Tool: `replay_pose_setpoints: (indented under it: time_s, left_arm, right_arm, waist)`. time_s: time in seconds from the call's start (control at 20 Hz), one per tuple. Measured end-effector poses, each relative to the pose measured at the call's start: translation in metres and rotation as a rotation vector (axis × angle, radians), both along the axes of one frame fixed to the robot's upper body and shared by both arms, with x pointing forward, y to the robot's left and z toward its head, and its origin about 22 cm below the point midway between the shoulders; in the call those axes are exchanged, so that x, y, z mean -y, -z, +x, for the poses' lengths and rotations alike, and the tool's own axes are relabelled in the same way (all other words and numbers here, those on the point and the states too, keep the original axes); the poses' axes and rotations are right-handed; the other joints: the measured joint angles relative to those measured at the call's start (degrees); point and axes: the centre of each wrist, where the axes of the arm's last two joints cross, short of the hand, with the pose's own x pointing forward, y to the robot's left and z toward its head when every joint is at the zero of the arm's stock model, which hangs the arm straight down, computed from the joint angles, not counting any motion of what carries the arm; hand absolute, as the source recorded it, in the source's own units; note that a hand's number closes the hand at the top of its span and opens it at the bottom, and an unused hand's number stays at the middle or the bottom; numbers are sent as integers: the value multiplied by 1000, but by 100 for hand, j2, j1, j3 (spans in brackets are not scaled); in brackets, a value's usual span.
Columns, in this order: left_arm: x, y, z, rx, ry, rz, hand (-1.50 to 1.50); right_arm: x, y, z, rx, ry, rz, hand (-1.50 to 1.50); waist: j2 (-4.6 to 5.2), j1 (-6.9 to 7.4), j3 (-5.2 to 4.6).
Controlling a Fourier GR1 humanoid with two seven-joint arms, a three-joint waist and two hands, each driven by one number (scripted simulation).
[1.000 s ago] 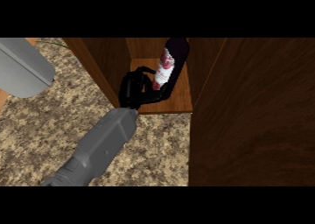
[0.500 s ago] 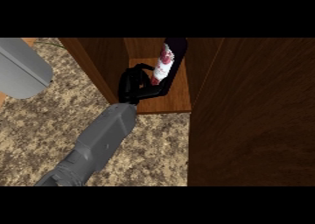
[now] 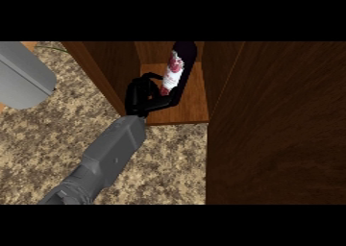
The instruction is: Pick up the wine, place it into the cabinet and close the cabinet
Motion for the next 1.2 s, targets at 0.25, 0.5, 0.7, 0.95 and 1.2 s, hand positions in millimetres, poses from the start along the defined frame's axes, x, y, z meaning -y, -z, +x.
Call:
replay_pose_setpoints:
  time_s: [0.25,0.5,0.7,0.95,1.2]
  left_arm:
    - [0,-3,2,53,-29,4,-150]
    - [2,-3,1,116,13,5,-150]
    - [5,-4,0,148,38,3,-150]
    - [11,-4,-5,166,61,11,-150]
    - [18,-4,-17,182,102,10,-150]
  right_arm:
    - [-2,0,1,5,6,-6,-150]
    - [0,1,-1,1,19,-11,-150]
    - [1,1,1,4,22,-22,-150]
    - [2,-3,-5,0,32,-24,-150]
    - [-1,-6,-9,-10,40,-28,-150]
  waist:
    - [26,-3,-23]
    - [43,28,-44]
    - [45,85,-60]
    - [3,168,-54]
    - [-71,304,-27]
